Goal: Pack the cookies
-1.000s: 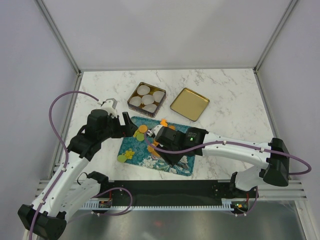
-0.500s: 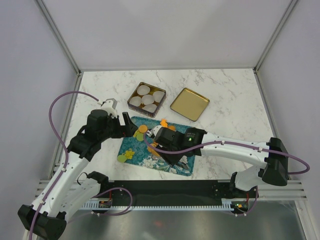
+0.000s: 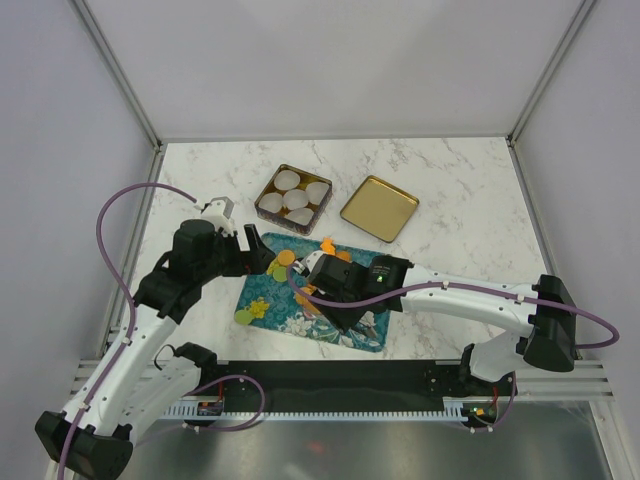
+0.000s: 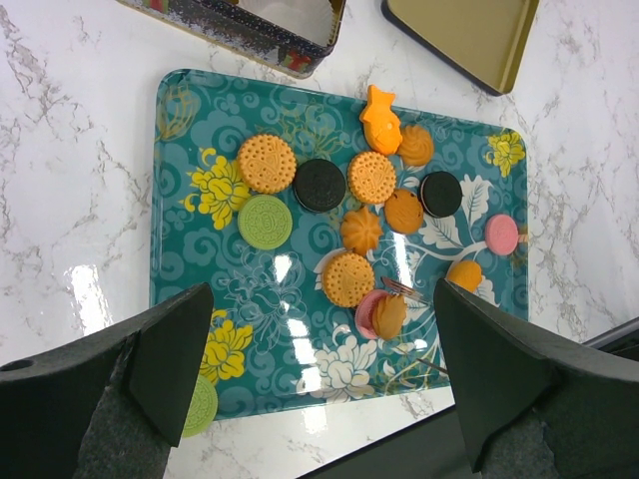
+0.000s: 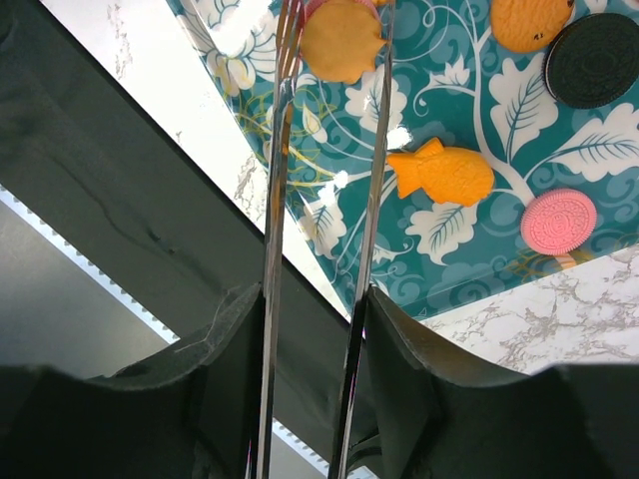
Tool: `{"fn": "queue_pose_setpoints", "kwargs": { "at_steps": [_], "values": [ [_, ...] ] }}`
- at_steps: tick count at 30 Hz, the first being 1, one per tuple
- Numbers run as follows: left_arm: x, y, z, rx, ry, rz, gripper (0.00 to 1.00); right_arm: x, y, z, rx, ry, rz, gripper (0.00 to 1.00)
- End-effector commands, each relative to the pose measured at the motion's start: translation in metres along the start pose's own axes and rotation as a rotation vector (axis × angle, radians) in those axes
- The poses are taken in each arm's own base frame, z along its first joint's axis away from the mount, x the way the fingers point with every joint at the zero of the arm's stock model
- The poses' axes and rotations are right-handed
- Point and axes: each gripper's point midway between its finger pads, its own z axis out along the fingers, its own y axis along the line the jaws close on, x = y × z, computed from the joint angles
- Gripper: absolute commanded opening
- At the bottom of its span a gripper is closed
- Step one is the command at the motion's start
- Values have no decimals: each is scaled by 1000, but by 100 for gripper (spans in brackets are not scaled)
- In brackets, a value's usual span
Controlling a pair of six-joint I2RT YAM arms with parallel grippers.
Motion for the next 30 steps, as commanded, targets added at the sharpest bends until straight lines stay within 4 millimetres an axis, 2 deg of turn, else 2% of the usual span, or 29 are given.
{"fn": "queue_pose_setpoints", "kwargs": {
  "at_steps": [1, 5, 8, 11, 16, 19, 22, 23, 25, 26, 28, 29, 30],
  "values": [
    [-6, -4, -1, 33, -28, 38, 100, 0, -2, 0, 17, -5, -6, 51],
    [-6, -4, -1, 33, -29, 38, 100, -1, -2, 0, 16, -6, -9, 46],
    [-7, -5, -3, 36, -36, 39, 100, -8, 0, -7, 8, -34, -6, 31],
    [-8, -5, -3, 37, -39, 38, 100, -19, -3, -17, 10, -75, 9, 25],
    [-7, -8, -6, 52, -41, 37, 100, -35, -12, -28, -9, -119, 50, 24],
    [-8, -9, -11, 60, -53, 39, 100, -53, -19, -38, -11, -166, 66, 24],
    [-9, -9, -15, 62, -63, 48, 99, -76, -34, -46, 7, -212, 87, 24],
    [-8, -9, -16, 62, -62, 48, 99, -95, -45, -56, 18, -258, 98, 24],
    [-9, -9, -19, 63, -73, 52, 99, -116, -60, -57, 51, -289, 115, 24],
    [-9, -9, -20, 64, -76, 52, 98, -141, -74, -70, 66, -359, 142, 24],
    [-10, -7, -23, 55, -83, 60, 98, -166, -94, -67, 106, -393, 164, 25],
    [-8, -6, -24, 51, -82, 61, 97, -192, -109, -81, 117, -468, 194, 26],
    [-10, -5, -26, 41, -89, 62, 97, -203, -117, -66, 124, -457, 200, 26]
  ]
}}
